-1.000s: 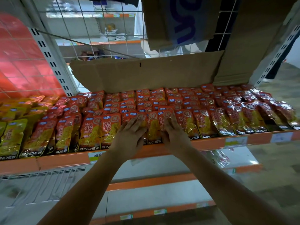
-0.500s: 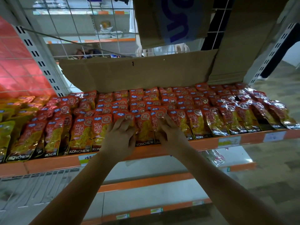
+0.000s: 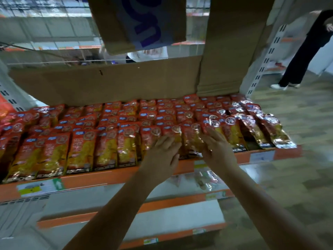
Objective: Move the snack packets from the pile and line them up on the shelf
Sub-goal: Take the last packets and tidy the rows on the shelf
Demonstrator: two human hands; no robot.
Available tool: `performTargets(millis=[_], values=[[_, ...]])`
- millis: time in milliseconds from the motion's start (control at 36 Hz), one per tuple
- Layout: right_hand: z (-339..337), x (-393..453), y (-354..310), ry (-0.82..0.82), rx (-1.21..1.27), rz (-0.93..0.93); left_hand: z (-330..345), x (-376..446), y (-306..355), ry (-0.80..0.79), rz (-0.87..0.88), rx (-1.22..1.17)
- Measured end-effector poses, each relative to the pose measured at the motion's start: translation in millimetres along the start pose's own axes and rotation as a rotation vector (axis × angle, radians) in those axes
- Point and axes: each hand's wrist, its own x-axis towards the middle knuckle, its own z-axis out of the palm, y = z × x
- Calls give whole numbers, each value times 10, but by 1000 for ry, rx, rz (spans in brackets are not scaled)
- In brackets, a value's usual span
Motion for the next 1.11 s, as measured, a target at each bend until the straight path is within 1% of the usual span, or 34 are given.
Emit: performTargets(millis=[139,167,250,306,472,528,639,694,750,778,861,917,972,1028,1111], values=[[-251,4,566,-18,-89,70,141,348,383,-197,-122,-54],[-281,24,632,-47,-115,96,171,395,417,-220,-136,-58],[-320,71,756,-253,-231,177,228,476,465,-301,-193,-101],[-318,65,769,-313,-229,190,238,482,473,-313,-212,-110],[-331,17,765,-275,-157,147,188,490,521,-254,-233,-117],[-407,17,787,-188,-80,117,168,536,565,-220,-234,-86],[-672,85,1000,78,36,74,209,734,760,-111,-193,-69],[-807,117,1194,135,43,145,256,866,910,-73,-160,-85],[-889,132,1429,183,13,213,320,1002,1069,-69,-108,-90],[-927,137,1528,168,-12,259,354,1069,1148,-78,-86,-92],[-991,156,1748,28,-58,445,468,1264,1344,-145,-35,-64],[-999,164,1848,-32,-51,508,523,1377,1458,-179,7,-7],[-995,167,1886,-62,23,526,562,1466,1554,-197,40,24],[-971,152,1893,-77,96,504,607,1522,1609,-226,65,44],[-967,129,1879,-93,104,477,692,1555,1598,-277,86,95]])
